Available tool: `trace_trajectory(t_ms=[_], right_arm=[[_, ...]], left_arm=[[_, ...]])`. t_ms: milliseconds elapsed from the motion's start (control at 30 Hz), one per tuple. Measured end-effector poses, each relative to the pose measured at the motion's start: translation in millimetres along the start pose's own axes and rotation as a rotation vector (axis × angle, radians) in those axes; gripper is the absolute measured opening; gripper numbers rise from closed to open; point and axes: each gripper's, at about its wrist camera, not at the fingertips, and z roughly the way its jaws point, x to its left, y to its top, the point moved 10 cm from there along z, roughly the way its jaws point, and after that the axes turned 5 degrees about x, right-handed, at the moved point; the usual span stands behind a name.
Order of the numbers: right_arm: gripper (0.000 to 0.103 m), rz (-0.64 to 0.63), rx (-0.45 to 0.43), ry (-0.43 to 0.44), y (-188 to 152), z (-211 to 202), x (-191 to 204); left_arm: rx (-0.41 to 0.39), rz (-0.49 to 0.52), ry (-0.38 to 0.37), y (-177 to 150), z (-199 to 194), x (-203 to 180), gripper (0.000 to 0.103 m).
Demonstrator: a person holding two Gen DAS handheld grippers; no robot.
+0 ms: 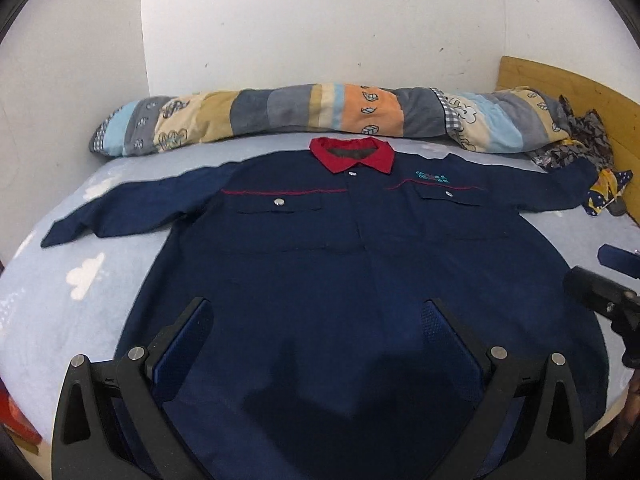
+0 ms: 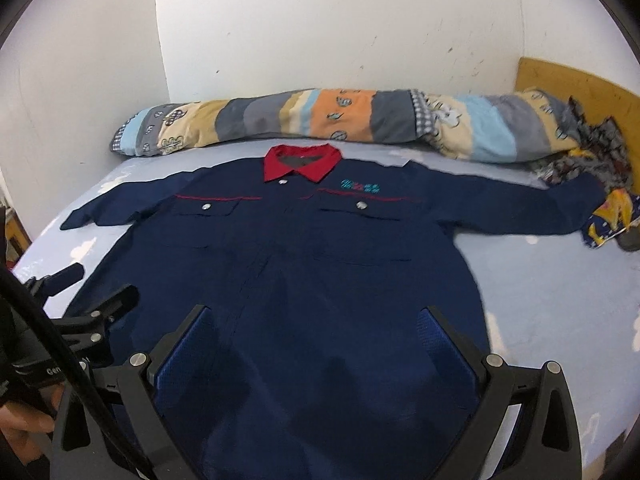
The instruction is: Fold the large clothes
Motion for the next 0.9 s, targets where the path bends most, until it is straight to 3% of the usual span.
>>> trace_trajectory(t_ms=[400,900], right_arm=[[0.103,-0.022,0.009,0.069,-2,4,16],[0.103,-0.012,0.021,0.071,-5,3,10]], left_arm=[[-0.009,0.013,0.016,5,2,-4,0.103],[-0.015,0.018,0.052,0,2,3,0.103]])
